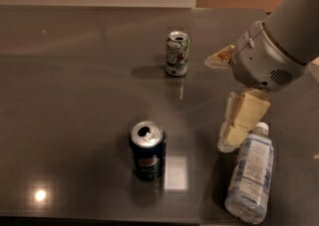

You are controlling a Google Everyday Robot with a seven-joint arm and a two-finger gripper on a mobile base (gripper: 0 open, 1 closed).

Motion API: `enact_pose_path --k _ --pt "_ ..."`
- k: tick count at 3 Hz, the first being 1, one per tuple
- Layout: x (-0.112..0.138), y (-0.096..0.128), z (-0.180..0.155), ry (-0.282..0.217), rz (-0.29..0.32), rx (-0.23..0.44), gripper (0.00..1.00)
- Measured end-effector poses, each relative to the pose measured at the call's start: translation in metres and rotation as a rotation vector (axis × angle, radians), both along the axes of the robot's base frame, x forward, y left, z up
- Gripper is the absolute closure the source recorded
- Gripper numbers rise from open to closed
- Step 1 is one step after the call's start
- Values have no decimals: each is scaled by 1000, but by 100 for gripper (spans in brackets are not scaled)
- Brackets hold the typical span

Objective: Move pepsi can near 7up can

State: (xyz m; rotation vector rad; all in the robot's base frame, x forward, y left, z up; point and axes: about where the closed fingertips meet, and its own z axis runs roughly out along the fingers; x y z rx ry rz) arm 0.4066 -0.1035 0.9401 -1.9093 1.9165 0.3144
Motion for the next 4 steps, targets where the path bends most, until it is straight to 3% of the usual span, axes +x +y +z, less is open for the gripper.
enact_pose_path --k 1,3,4 --pt "-23 35 -12 30 93 67 0" --pt "-42 86 -38 51 166 99 0" --pt "-52 100 -43 68 190 116 0"
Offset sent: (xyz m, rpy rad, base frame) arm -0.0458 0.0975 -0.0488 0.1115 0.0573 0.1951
